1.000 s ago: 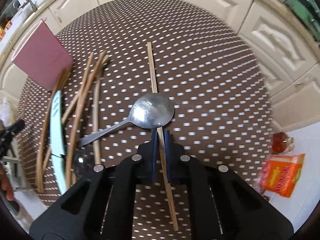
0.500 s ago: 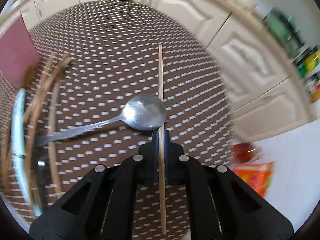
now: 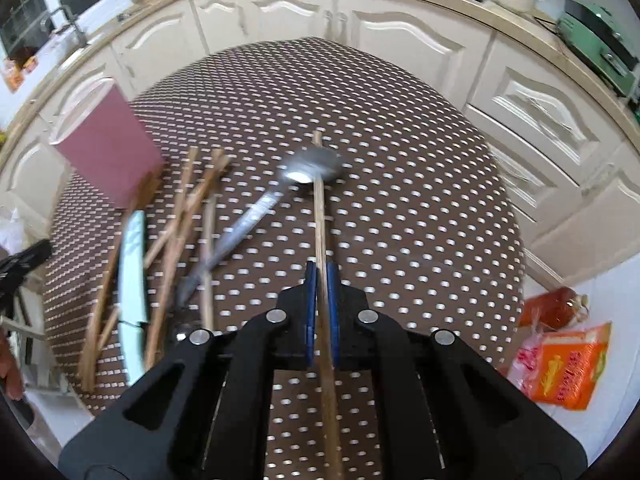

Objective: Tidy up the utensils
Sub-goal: 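Lift both held chopsticks up off the table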

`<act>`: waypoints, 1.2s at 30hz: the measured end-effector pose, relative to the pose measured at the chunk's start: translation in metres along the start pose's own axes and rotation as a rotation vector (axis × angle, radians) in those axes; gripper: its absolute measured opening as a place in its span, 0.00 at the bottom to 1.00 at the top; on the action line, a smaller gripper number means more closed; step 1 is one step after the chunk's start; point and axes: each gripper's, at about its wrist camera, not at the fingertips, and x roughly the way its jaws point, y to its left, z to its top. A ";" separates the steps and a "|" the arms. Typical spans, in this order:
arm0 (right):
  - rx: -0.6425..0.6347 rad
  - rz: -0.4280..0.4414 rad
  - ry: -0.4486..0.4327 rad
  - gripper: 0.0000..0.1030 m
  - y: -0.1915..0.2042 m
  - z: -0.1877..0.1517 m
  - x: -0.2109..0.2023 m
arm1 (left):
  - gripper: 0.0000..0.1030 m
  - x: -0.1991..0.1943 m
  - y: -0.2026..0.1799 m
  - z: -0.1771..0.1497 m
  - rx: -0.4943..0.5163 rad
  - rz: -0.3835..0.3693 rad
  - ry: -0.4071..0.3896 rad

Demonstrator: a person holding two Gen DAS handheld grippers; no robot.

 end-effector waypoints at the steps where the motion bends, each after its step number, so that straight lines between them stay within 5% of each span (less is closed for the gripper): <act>1: 0.005 -0.036 0.008 0.06 -0.002 0.002 0.002 | 0.05 0.000 0.000 0.001 0.000 0.001 -0.001; 4: 0.037 -0.046 0.013 0.06 -0.017 -0.004 0.016 | 0.05 -0.001 0.000 0.000 0.001 -0.005 -0.003; 6: 0.078 0.060 0.041 0.05 -0.024 -0.007 0.021 | 0.05 -0.001 0.000 -0.002 0.004 -0.011 0.002; 10: 0.047 0.129 0.095 0.06 -0.011 -0.026 0.027 | 0.05 -0.002 0.001 -0.003 0.001 -0.041 0.008; 24: -0.001 0.055 0.168 0.07 -0.009 0.045 0.078 | 0.05 -0.001 0.004 0.002 -0.003 -0.033 0.009; 30: 0.050 0.114 0.077 0.06 -0.015 0.042 0.062 | 0.05 -0.019 0.000 -0.002 0.026 -0.076 -0.026; 36: 0.091 0.285 -0.168 0.06 -0.016 0.044 0.003 | 0.05 -0.049 -0.006 -0.004 0.033 -0.148 -0.110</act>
